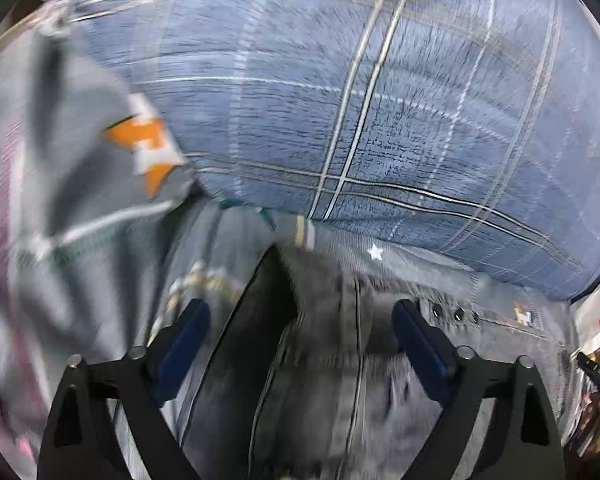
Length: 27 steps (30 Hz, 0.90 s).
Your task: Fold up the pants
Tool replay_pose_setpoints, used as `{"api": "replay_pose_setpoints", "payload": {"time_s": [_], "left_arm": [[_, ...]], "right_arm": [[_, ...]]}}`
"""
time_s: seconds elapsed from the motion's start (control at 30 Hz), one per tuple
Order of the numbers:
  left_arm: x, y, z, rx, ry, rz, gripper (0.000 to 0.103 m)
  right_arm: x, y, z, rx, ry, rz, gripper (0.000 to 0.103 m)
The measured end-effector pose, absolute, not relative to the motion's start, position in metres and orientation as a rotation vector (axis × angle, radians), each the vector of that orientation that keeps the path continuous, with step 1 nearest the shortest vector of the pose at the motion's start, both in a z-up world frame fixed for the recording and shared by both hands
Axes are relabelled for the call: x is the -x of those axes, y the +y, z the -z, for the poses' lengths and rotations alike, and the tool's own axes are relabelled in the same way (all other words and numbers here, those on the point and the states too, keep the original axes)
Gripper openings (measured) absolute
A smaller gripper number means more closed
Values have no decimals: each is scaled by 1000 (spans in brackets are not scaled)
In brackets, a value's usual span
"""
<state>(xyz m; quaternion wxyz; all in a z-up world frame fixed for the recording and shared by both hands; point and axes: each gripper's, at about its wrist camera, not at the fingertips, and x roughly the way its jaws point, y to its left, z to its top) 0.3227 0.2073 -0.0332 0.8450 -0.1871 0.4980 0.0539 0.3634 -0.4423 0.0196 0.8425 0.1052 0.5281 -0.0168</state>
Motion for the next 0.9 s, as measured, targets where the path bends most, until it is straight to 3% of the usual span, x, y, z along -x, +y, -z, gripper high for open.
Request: {"api": "replay_pose_setpoints", "payload": {"time_s": [0.1,0.27,0.4,0.47,0.5,0.53,0.57,0.63,0.87,0.9], "left_arm": [[-343,208,47,408,1096,-121,90],[-355,211,67,437,1168,-130,72],[-360,221,78,505,1197,-154,66],[-363,223,79,502,1201,-163,41],[-365,224,78,496,1193,-169,34],[-366,225,76,490,1184,-165,17],[-368,227,75,487,1184,-159,8],[-370,226,73,470,1181,-162,7],[-383,215,78,428,1203,-174,6],[-384,213,78,417,1201,-178,6]], "right_arm": [[-373,-445,-10,-210,1128,23,65],[-384,-450,-8,-246,1153,-17,65],[-398,-447,9,-297,1211,-50,65],[-403,-446,16,-328,1226,-61,65],[-405,-445,18,-344,1227,-73,64],[-406,-445,20,-347,1232,-77,62],[-407,-444,22,-340,1241,-74,55],[-408,-443,23,-332,1254,-72,44],[-417,-442,25,-320,1252,-55,45],[-419,-442,25,-318,1254,-54,41]]}}
